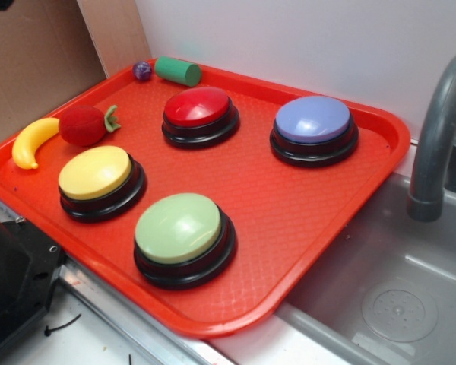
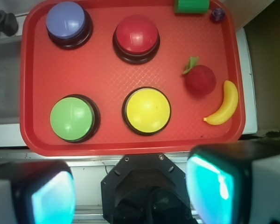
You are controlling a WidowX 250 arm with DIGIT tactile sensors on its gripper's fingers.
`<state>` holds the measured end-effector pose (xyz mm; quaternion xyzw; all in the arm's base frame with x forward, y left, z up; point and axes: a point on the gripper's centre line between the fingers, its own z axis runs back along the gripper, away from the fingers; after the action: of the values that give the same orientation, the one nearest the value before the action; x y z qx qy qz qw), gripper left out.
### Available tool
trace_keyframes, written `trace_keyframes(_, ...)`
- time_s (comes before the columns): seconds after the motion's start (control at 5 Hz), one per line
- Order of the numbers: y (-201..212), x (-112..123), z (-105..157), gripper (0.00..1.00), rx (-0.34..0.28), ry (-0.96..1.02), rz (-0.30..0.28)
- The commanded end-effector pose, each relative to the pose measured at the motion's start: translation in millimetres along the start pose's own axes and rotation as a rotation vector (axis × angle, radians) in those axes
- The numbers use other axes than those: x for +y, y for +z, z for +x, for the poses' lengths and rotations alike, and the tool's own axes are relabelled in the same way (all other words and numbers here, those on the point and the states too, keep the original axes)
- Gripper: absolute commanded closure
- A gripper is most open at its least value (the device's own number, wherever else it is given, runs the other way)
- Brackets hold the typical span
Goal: Push the yellow button.
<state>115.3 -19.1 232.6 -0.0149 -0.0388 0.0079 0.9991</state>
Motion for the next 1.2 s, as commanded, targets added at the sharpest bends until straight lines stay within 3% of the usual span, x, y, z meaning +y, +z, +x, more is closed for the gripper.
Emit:
trace_keyframes(0.0,0.0,0.0,0.0,0.0,0.0,0.0,0.0)
trace_keyframes(0.2,-52.9,22.6,43.2,0.0,0.091,0.014,0.002)
trace_keyframes(0.4,-102.1,37.2,63.3,0.0,0.063,0.006,0.03)
trace_keyframes(0.6,-151.2,50.1,60.4,0.0,0.059,-0.016,0.054)
trace_keyframes(0.8,-200.3,44.0,48.0,0.0,0.037,-0.089,0.068)
trace_keyframes(1.0,-223.4,33.1,43.2,0.0,0.058,-0.159,0.079)
